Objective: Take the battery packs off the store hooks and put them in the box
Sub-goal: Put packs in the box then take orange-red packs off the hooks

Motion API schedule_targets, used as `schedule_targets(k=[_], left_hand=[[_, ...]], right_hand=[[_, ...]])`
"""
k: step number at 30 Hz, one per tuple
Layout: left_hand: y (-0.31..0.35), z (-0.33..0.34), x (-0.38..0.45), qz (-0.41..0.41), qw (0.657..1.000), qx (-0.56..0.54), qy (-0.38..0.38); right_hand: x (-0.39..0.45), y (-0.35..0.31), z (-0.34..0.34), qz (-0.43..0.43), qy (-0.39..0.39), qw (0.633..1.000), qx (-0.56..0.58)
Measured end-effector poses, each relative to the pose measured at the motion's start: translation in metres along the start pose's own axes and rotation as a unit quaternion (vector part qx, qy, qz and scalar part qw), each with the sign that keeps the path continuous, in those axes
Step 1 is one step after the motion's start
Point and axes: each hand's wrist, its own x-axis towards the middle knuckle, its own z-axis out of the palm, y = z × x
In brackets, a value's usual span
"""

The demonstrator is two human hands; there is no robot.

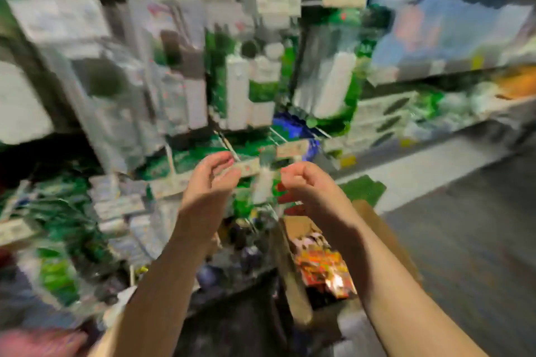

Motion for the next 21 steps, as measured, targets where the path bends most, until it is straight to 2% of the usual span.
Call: schedule_targets(k=[3,5,7,15,21], left_hand=[[-0.046,0.035,-0.008,-0.095,0.994,0.003,-0.058],[-0.073,0.052,-0.012,-0.144,0.987,0.01,-0.068],[-0.098,0.069,-0.012,-0.183,0.978,0.04,-0.093],[-0.172,0.106,0.041,-0.284,0.934,0.087,-0.199],[-0.218,0.133,0.1,-0.31,0.895,0.185,-0.261]], right_hand=[[-0.002,0.047,-0.05,0.083,0.048,0.995,0.007],[-0.001,0.072,-0.072,0.146,0.079,0.986,0.006],[0.002,0.097,-0.092,0.171,0.101,0.98,-0.018],[0.035,0.159,-0.15,0.274,0.184,0.944,-0.006],[0.072,0.183,-0.179,0.319,0.243,0.916,0.013]])
